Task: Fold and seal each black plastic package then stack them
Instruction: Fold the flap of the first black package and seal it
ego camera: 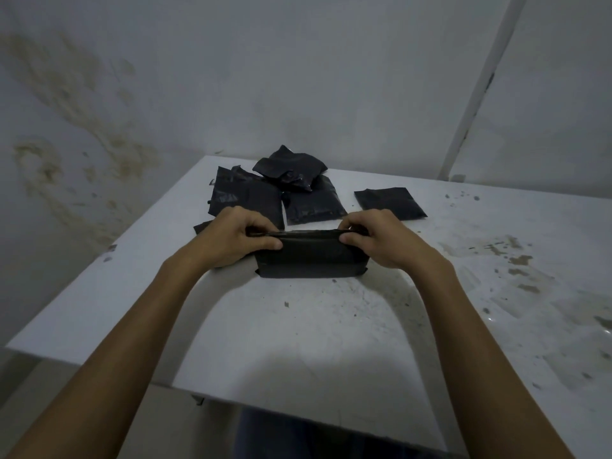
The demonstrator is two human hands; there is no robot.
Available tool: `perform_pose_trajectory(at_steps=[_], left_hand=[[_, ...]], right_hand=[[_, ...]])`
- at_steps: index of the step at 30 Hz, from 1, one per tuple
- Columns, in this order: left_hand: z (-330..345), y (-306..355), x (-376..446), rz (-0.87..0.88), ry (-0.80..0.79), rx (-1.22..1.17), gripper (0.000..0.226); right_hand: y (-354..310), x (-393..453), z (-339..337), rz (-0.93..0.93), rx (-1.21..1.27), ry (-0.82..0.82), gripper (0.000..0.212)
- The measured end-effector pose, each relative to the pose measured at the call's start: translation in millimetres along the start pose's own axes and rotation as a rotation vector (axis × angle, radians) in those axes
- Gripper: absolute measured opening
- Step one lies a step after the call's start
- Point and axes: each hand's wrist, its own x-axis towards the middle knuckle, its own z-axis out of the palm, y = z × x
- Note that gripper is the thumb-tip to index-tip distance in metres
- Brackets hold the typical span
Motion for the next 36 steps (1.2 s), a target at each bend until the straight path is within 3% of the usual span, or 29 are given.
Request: perform_pose_trajectory(at_steps=[5,11,18,31,36], left_hand=[[13.6,-4.9,-19.4,0.006,0.204,-0.117,0.013],[37.9,-0.4,-38.6,-0.037,0.256,-0.197,0.015],[58.4,0.7,-60.1,-0.077,0.221,-0.142,0.011],[64.4,-1.8,-61.4,-0.224,0.128,-0.169,0.014],[61.5,-0.1,-55.4,-0.325,0.101,-0.131,0.015]], right_hand=[[3.2,-9.6,4.1,0.01,0.073,0.007,0.01],[7.5,-24.5,13.1,-0.047,0.042,-0.002,0.01],[5.1,-44.2,29.3,-0.033,0.107,-0.096,0.034],[9.2,-52.5,49.4,0.071,0.219,-0.082,0.017],[2.4,-48.5,47.1,0.151,0.197,-0.084,0.019]])
